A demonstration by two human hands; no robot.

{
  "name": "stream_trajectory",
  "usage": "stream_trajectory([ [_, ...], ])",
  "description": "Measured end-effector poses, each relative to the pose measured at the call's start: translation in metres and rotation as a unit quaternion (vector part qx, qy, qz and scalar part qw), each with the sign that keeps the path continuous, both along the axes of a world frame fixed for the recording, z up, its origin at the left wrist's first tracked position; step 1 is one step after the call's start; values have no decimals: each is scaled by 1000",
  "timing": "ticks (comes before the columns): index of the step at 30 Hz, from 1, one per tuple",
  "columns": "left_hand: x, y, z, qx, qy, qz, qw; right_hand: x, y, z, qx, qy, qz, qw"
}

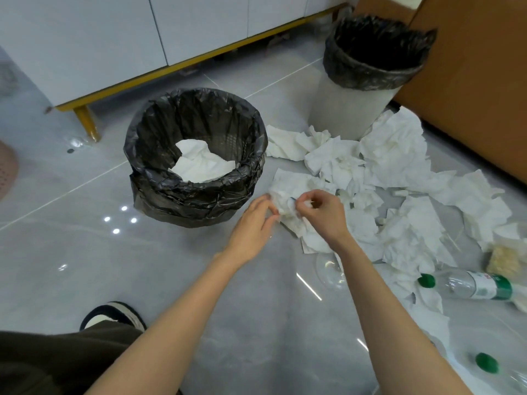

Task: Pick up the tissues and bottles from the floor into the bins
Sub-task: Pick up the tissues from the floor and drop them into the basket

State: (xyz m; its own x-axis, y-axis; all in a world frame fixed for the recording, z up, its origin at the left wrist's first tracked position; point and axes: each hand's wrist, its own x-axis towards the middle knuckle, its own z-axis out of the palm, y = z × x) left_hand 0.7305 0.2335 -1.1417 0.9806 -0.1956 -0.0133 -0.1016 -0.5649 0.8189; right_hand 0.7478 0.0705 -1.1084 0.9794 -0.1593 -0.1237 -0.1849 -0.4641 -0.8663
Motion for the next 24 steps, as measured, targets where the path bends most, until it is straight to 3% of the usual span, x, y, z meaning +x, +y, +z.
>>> stream_trajectory([
  [3, 14, -11, 58, -137, -21, 0, 990, 11, -5, 50, 53, -26, 33, 998],
  [7, 26, 2, 111, -167, -95, 18, 981, 28, 9, 100, 106, -60, 84, 989],
  [11, 36, 37, 130, -129, -125, 82, 980, 47, 47, 121, 124, -88, 100, 983],
  [17, 44, 86, 116, -13, -78, 220, 972, 66, 111, 106, 37, -72, 157, 984],
  [20, 44, 97, 106, 92, -32, 230, 968, 62, 115, 95, -43, -59, 182, 981],
  [24, 43, 92, 100, 149, -10, 209, 966, 51, 93, 81, -2, -42, 142, 989],
])
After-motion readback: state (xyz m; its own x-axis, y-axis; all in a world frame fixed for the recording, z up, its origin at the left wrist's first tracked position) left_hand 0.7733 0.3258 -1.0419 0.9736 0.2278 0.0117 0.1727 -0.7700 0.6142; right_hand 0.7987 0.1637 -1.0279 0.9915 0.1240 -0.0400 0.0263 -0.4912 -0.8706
